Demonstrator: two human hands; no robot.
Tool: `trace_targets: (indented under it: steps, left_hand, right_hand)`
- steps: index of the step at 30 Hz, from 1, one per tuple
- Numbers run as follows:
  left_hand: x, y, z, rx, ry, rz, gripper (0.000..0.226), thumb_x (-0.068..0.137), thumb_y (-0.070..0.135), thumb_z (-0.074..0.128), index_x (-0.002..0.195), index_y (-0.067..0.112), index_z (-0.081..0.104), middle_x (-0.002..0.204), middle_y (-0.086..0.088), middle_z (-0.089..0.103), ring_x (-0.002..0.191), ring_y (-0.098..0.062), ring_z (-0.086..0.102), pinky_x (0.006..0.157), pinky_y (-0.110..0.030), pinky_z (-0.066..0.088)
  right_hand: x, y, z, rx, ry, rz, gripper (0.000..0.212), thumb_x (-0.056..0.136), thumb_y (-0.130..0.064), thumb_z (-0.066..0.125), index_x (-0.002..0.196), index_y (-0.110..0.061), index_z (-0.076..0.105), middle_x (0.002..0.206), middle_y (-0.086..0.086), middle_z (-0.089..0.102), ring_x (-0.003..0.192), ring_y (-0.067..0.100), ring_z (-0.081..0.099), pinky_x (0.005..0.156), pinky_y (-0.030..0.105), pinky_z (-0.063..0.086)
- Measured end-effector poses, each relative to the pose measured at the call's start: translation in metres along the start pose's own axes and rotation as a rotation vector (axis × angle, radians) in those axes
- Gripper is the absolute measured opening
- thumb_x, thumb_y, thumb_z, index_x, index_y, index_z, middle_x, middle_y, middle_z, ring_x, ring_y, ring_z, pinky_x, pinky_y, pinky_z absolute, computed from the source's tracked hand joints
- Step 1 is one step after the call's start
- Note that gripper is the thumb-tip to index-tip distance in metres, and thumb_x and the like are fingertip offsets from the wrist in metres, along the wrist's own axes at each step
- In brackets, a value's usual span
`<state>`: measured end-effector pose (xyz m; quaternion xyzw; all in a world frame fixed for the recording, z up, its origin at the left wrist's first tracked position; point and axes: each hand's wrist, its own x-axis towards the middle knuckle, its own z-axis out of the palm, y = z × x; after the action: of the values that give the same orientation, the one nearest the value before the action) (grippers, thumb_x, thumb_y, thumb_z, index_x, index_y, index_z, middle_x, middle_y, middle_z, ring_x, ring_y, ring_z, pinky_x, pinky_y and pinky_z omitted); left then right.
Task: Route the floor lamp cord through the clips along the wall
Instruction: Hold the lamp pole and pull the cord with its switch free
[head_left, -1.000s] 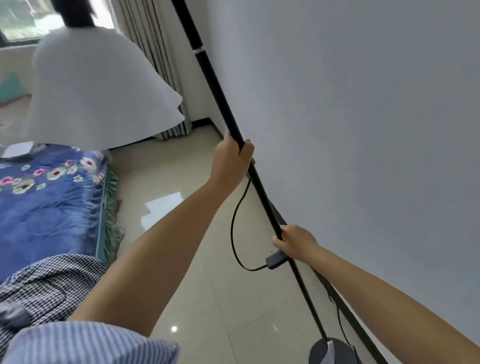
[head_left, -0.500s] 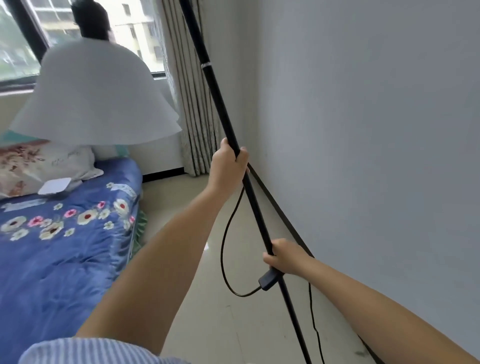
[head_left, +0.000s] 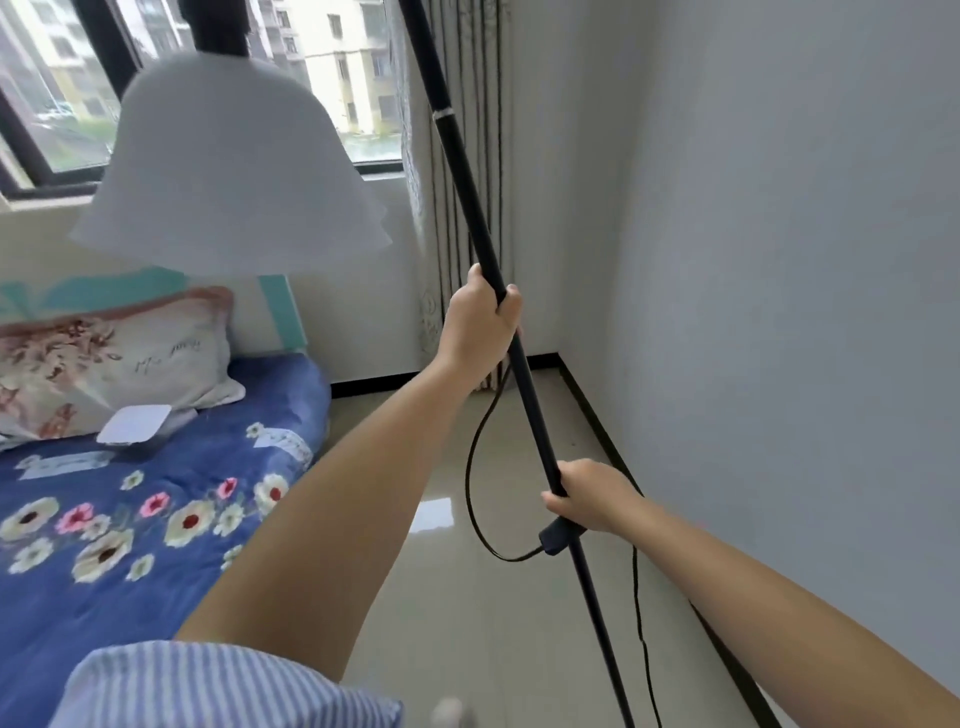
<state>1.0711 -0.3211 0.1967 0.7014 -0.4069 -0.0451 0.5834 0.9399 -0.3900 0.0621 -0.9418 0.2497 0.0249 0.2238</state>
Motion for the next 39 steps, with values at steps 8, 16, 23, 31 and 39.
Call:
trace_targets:
  steps: [8,16,23,31,39]
  left_hand:
    - [0.204,-0.083,0.016,0.014,-0.052,0.058,0.031,0.095,0.009,0.039,0.118,-0.012,0.037,0.056,-0.001,0.045,0.059,-0.027,0.053,0.066,-0.048,0.055]
    - [0.392,-0.142,0.039,0.121,-0.129,0.154,0.026,0.095,0.011,0.039,0.113,-0.007,0.04,0.071,-0.018,0.058,0.062,-0.028,0.055,0.065,-0.047,0.054]
    - [0.553,-0.201,0.078,0.151,-0.162,0.171,0.004,0.093,0.009,0.041,0.095,0.006,0.039,0.069,-0.019,0.058,0.061,-0.028,0.055,0.061,-0.046,0.053]
    - [0.711,-0.267,0.124,0.092,-0.189,0.148,0.018,0.095,0.014,0.04,0.105,-0.001,0.043,0.05,0.003,0.041,0.042,-0.015,0.041,0.04,-0.027,0.034]
    - [0.858,-0.339,0.18,0.042,-0.296,0.131,0.019,0.096,0.024,0.038,0.104,0.008,0.043,0.059,0.0,0.05,0.057,-0.025,0.056,0.054,-0.04,0.05]
  right_hand:
    - [0.223,0.017,-0.055,-0.027,0.13,0.053,0.042,0.079,-0.023,0.053,0.047,-0.022,0.026,0.049,-0.006,0.036,0.05,0.02,0.039,0.047,0.026,0.028]
    - [0.421,0.045,-0.11,-0.001,0.219,0.051,0.044,0.075,-0.02,0.054,0.045,-0.018,0.022,0.044,-0.002,0.03,0.047,0.02,0.03,0.046,0.028,0.022]
    - [0.583,0.089,-0.161,0.004,0.205,0.046,0.037,0.076,-0.02,0.053,0.049,-0.014,0.028,0.046,-0.001,0.033,0.054,0.023,0.037,0.044,0.028,0.023]
    - [0.739,0.132,-0.211,0.002,0.144,0.105,0.041,0.08,-0.019,0.052,0.047,-0.018,0.026,0.049,-0.003,0.036,0.06,0.023,0.043,0.046,0.027,0.025]
    - [0.889,0.186,-0.243,0.021,0.122,0.269,0.041,0.082,-0.02,0.048,0.048,-0.015,0.027,0.047,-0.001,0.031,0.051,0.022,0.035,0.044,0.027,0.019]
